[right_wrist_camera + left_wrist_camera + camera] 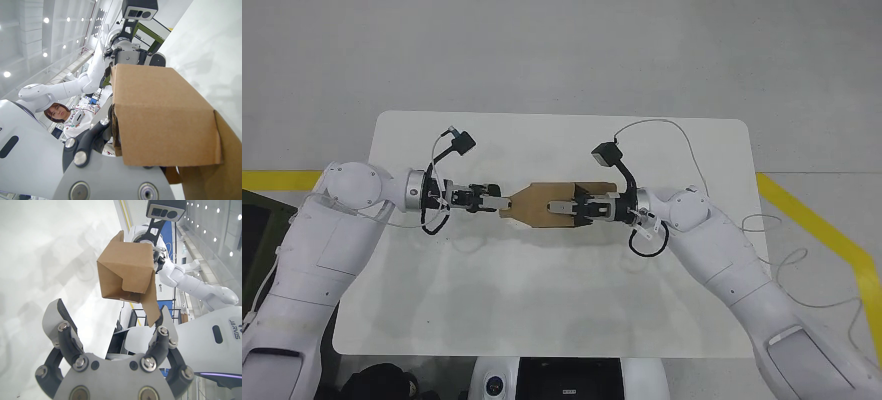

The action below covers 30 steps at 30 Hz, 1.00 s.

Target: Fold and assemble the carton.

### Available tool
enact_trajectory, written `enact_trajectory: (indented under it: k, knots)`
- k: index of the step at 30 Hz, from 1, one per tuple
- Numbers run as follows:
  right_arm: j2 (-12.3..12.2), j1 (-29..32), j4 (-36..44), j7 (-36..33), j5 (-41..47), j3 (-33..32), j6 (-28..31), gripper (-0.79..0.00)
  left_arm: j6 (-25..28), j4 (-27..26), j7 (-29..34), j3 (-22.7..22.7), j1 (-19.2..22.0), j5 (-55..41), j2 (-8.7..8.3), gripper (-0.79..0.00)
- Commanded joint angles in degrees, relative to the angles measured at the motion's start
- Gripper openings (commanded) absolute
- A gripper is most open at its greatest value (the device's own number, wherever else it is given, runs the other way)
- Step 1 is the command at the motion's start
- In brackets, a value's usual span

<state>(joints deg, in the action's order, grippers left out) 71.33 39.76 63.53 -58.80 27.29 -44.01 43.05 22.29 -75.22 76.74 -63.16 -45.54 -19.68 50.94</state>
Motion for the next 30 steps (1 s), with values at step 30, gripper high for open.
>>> enact_trajectory:
  k: [30]
  knots:
    - [2.63, -1.48, 3.38, -0.81, 6.76, 4.08, 1.62, -0.785, 3.29, 0.71, 0.9, 1.45, 0.04, -3.14, 0.73, 0.0]
